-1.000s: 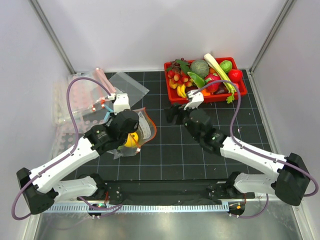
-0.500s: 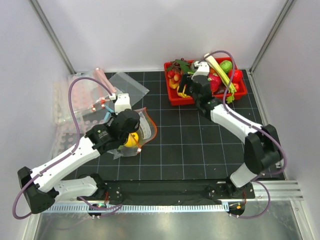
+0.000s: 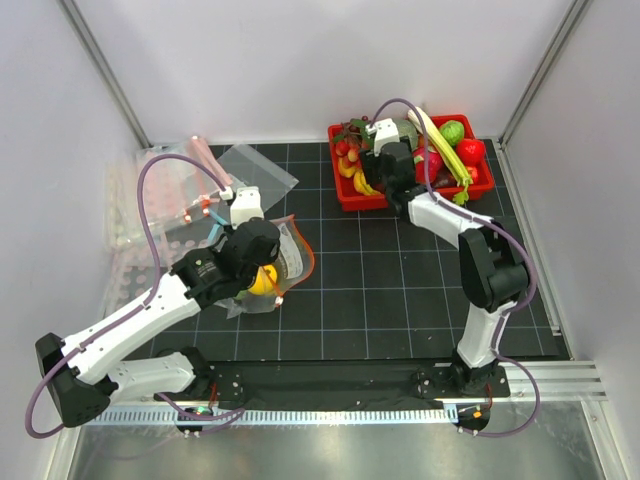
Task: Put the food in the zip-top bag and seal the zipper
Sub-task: Pick up the fake fruit from the bin.
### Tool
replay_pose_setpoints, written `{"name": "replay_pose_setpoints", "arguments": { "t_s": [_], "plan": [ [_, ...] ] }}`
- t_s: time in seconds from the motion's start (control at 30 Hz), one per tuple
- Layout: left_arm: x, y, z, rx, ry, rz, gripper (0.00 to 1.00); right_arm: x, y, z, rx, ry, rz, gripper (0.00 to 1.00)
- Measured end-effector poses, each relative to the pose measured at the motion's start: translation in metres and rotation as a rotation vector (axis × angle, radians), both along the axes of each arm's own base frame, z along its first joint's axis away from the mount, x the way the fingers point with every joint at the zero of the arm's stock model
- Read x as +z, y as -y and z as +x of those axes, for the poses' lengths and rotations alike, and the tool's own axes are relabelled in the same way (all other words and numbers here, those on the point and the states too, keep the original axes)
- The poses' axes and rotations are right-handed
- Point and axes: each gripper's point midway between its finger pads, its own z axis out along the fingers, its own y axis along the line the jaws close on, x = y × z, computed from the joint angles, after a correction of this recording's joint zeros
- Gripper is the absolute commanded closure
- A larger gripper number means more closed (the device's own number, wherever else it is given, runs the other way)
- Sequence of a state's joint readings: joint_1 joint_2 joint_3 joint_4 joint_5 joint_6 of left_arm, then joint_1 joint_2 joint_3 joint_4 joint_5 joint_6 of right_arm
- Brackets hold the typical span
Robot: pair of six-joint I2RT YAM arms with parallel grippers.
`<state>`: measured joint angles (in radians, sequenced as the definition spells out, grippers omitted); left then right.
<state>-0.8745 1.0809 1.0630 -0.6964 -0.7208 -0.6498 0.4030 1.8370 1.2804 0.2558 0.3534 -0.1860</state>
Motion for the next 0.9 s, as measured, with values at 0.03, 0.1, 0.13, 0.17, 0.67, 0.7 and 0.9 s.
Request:
{"name": "replay_pose_setpoints", "arguments": {
  "t_s": [0.03, 0.1, 0.13, 0.17, 0.67, 0.7, 0.9],
  "plan": [
    [0.0, 0.0, 0.0, 0.0, 0.0, -0.001, 1.0, -0.002, 0.006, 0.005, -0.007, 0.0, -0.01, 0.2],
    [0.0, 0.001, 0.0, -0.004, -0.003, -0.003, 1.0, -0.006, 0.017, 0.015, -0.018, -0.002, -0.025, 0.2],
    [0.0, 0.001, 0.0, -0.006, -0.003, -0.004, 1.0, -0.007, 0.021, 0.019, -0.021, -0.003, -0.029, 0.2],
    [0.0, 0.001, 0.0, -0.006, -0.004, -0.004, 1.0, -0.008, 0.025, 0.024, -0.024, -0.003, -0.035, 0.2],
    [-0.001, 0.002, 0.0, -0.006, -0.004, -0.004, 1.0, -0.026, 0.034, 0.063, 0.008, -0.01, -0.07, 0.87],
    [-0.001, 0.002, 0.0, -0.006, -0.004, -0.004, 1.0, -0.025, 0.034, 0.062, 0.007, -0.008, -0.069, 0.89],
    [-0.001, 0.002, 0.0, -0.005, -0.003, -0.004, 1.0, -0.006, 0.043, 0.039, -0.051, 0.013, -0.015, 0.98]
  ]
}}
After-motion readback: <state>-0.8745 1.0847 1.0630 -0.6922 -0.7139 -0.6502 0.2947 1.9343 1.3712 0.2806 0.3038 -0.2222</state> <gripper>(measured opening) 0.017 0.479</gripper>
